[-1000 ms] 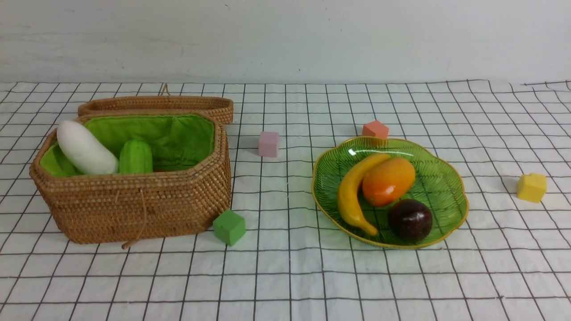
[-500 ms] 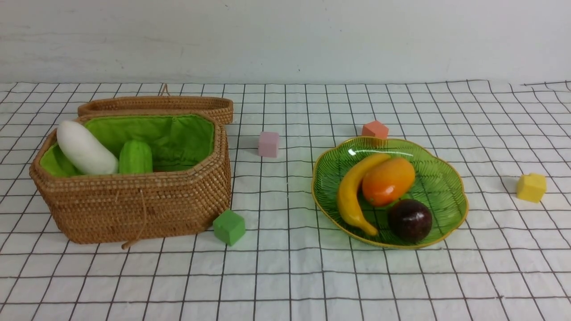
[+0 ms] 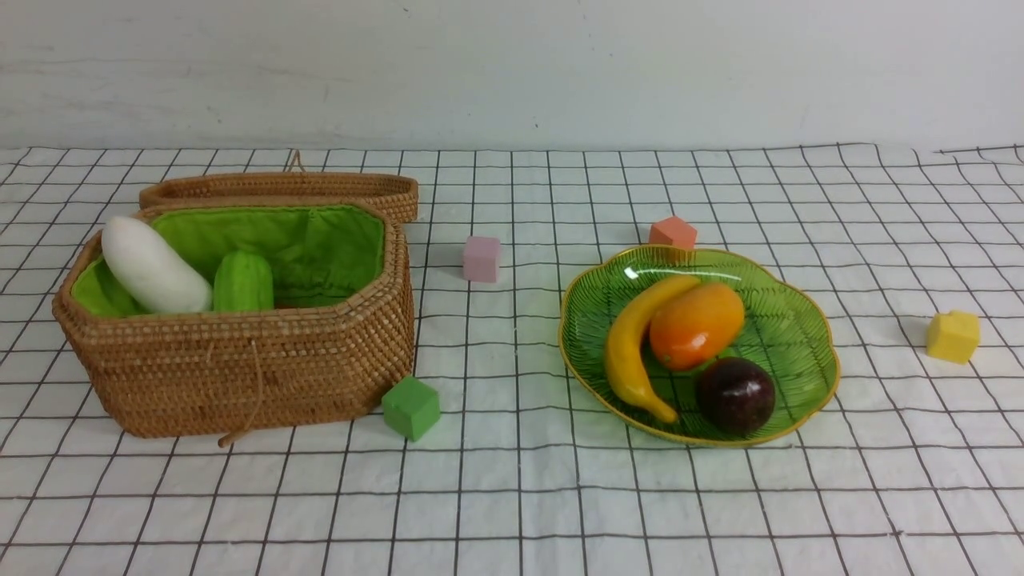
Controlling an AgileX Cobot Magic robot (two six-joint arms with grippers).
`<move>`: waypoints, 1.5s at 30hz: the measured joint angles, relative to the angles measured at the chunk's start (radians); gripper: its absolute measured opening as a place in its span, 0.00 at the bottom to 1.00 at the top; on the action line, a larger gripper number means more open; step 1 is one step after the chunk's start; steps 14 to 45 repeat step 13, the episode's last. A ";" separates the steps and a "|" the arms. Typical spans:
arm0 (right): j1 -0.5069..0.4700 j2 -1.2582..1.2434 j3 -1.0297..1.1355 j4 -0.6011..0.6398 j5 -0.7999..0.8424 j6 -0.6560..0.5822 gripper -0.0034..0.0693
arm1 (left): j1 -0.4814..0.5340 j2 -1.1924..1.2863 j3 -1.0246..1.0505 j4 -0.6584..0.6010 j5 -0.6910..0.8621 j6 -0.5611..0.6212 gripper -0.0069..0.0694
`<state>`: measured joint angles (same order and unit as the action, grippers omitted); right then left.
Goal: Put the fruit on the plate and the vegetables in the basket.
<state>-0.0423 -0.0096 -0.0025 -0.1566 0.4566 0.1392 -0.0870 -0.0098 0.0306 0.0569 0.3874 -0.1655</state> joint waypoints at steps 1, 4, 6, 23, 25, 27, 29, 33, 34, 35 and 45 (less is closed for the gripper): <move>0.000 0.000 0.000 0.000 0.000 0.000 0.11 | 0.000 0.000 0.000 0.000 0.000 0.000 0.40; 0.000 0.000 0.000 0.000 -0.001 0.000 0.12 | 0.000 0.000 0.000 0.000 0.000 0.000 0.40; 0.000 0.000 0.000 0.000 -0.001 0.000 0.12 | 0.000 0.000 0.000 0.000 0.000 0.000 0.40; 0.000 0.000 0.000 0.000 -0.001 0.000 0.13 | 0.000 0.000 0.000 0.000 0.000 0.000 0.40; 0.000 0.000 0.000 0.000 -0.001 0.000 0.13 | 0.000 0.000 0.000 0.000 0.000 0.000 0.40; 0.000 0.000 0.000 0.000 -0.001 0.000 0.13 | 0.000 0.000 0.000 0.000 0.000 0.000 0.40; 0.000 0.000 0.000 0.000 -0.001 0.000 0.13 | 0.000 0.000 0.000 0.000 0.000 0.000 0.40; 0.000 0.000 0.000 0.000 -0.001 0.000 0.13 | 0.000 0.000 0.000 0.000 0.000 0.000 0.40; 0.000 0.000 0.000 0.000 -0.001 0.000 0.13 | 0.000 0.000 0.000 0.000 0.000 0.000 0.40; 0.000 0.000 0.000 0.000 -0.001 0.000 0.13 | 0.000 0.000 0.000 0.000 0.000 0.000 0.40; 0.000 0.000 0.000 0.000 -0.001 0.000 0.13 | 0.000 0.000 0.000 0.000 0.000 0.000 0.40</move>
